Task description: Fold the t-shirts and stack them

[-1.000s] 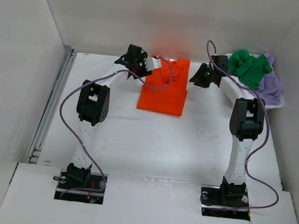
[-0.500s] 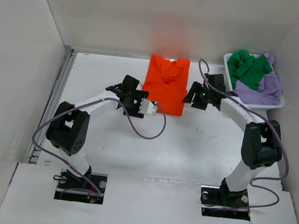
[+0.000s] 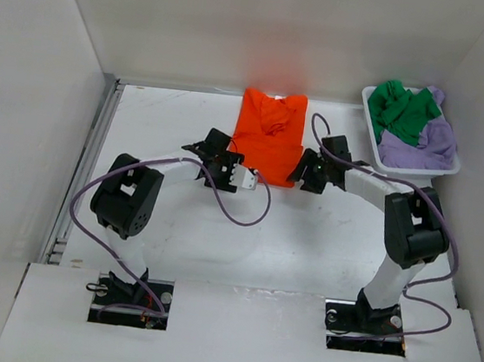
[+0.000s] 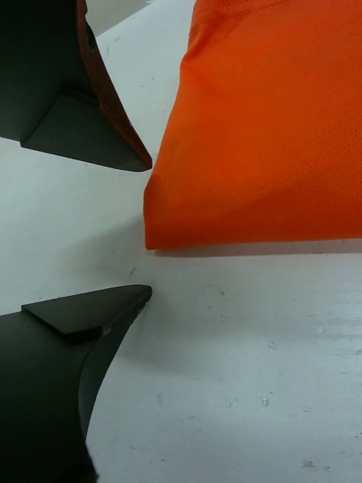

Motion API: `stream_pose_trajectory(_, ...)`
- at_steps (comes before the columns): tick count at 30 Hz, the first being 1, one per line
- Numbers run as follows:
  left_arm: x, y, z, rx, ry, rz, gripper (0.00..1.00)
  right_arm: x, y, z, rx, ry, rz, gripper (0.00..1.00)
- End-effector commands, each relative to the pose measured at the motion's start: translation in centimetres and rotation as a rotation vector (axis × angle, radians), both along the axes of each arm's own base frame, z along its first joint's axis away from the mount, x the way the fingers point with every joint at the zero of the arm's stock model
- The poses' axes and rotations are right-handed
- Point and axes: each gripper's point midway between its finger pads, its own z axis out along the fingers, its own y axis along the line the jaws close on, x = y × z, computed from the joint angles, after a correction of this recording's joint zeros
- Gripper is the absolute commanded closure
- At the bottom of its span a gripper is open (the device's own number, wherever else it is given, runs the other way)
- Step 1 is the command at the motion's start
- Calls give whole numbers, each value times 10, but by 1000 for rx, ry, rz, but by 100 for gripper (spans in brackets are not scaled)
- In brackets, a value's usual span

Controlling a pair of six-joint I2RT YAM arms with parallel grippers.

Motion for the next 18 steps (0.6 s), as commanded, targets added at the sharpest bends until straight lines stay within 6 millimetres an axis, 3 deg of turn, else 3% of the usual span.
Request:
stream_pose_trajectory(1,-3,-10,-7,-22,38,-10,40,10,9,-7,17,-11,-25,37)
stream_pose_trajectory(6,7,-11,-16,-27,50,29,48,16,14,-18,25,21,-35,41)
stream_pose_trajectory(9,16,-10,-18,-37,56,69,59,17,15,-20,21,27,-34,45)
stream_pose_trajectory(11,17,-9,-19,-36,64,76,69,17,16,-24,20,38,-33,56)
stream_pose_trajectory(15,13,-9,-21,-29,79,83,87,15,18,-25,33,49,-28,88)
stream_pose_trajectory(18,8,-7,-19,-26,99,95,96,14,20,-19,43,43,-20,98)
